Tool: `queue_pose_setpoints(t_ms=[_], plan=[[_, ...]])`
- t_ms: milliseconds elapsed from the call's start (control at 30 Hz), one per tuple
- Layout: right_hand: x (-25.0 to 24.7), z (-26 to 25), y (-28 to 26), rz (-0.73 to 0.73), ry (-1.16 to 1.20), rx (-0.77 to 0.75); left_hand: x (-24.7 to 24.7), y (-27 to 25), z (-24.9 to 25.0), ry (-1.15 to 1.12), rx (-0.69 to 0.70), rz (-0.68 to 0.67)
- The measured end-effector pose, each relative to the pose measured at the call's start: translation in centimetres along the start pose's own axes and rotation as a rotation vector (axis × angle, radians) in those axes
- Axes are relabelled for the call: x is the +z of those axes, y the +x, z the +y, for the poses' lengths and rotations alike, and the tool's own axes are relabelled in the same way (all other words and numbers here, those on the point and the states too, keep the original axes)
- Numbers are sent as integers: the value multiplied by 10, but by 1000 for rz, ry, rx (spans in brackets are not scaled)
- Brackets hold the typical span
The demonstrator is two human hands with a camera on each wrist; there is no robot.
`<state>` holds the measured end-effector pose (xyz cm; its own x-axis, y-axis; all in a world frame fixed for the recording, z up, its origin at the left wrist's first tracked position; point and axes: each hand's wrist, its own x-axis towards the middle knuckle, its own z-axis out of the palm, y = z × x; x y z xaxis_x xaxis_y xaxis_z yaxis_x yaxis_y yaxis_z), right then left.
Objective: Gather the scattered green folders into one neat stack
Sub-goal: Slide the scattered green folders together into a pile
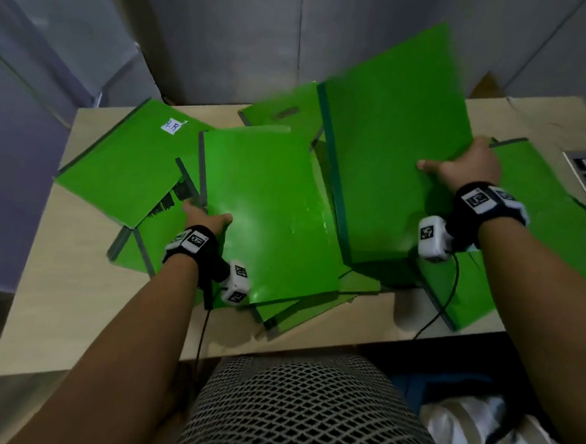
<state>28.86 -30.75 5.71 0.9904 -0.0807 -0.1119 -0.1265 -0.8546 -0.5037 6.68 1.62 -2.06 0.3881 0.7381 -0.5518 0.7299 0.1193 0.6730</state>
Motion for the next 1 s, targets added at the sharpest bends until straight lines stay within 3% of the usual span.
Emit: queue_pose_setpoints(t_ms=[167, 333, 500, 633, 800, 900, 1000], plan=[[-5, -30, 6, 67, 273, 39, -26, 18, 10, 227, 7, -98], [39, -38, -20, -123, 339, 129, -22, 20, 3, 219, 81, -171], [113, -18, -75, -431, 73, 185, -1, 18, -8, -27, 73, -232], [146, -27, -109, -515, -265, 6, 13, 16, -11, -303, -64, -318], [160, -29, -119, -516, -350, -56, 12, 21, -13, -108, 46, -249], [150, -17, -107, -392, -263, 69, -3, 30, -14, -165, 89, -256], [135, -3, -89, -289, -209, 393, -22, 39, -20, -296, 117, -211]])
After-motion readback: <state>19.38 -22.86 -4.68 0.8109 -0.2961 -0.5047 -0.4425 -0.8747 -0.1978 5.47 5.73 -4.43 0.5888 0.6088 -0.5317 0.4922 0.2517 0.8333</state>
